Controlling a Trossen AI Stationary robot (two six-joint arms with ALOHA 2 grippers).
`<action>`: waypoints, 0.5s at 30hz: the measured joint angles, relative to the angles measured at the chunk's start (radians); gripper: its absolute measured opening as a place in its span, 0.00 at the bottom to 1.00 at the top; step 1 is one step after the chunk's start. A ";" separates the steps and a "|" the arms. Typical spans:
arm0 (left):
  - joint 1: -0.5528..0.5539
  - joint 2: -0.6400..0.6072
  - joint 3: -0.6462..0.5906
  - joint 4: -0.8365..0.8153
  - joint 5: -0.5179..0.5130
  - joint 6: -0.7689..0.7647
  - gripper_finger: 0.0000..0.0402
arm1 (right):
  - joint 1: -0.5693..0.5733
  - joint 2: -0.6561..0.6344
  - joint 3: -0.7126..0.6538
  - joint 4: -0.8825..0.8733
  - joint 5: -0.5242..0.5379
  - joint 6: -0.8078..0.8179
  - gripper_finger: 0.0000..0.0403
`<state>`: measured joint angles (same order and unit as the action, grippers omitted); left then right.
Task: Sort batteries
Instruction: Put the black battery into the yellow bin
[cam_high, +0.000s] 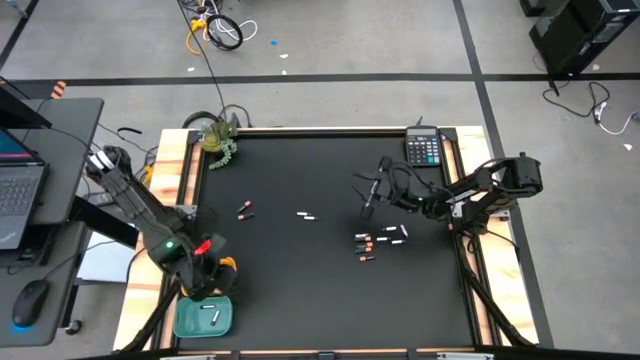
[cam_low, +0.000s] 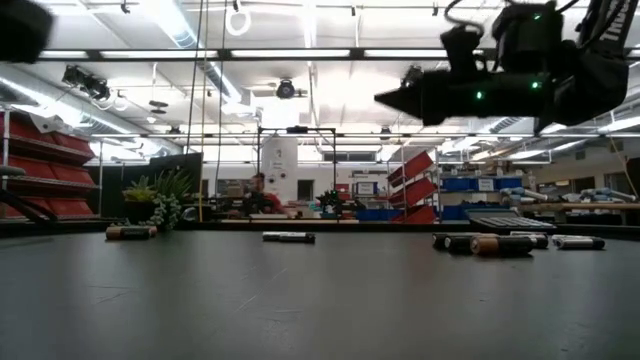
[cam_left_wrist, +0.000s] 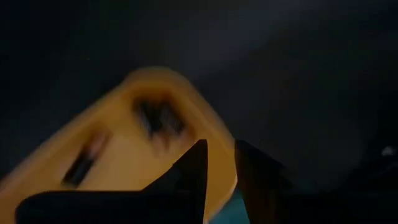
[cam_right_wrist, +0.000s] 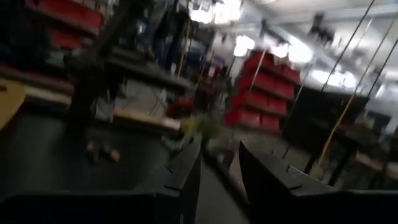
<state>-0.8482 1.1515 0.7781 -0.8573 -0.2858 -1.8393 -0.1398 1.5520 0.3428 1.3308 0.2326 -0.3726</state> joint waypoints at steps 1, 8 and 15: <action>0.021 0.000 0.002 0.000 -0.032 0.038 0.23 | -0.007 -0.002 0.000 -0.044 0.009 0.025 0.30; 0.172 0.000 0.003 -0.001 -0.269 0.370 0.23 | -0.042 -0.134 0.028 -0.600 0.176 0.188 0.29; 0.284 0.000 0.003 0.010 -0.570 0.691 0.23 | -0.085 -0.285 0.187 -1.324 0.189 0.372 0.29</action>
<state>-0.5637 1.1515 0.7815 -0.8473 -0.8562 -1.1483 -0.2248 1.2670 0.5294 0.0072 0.4215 -0.0008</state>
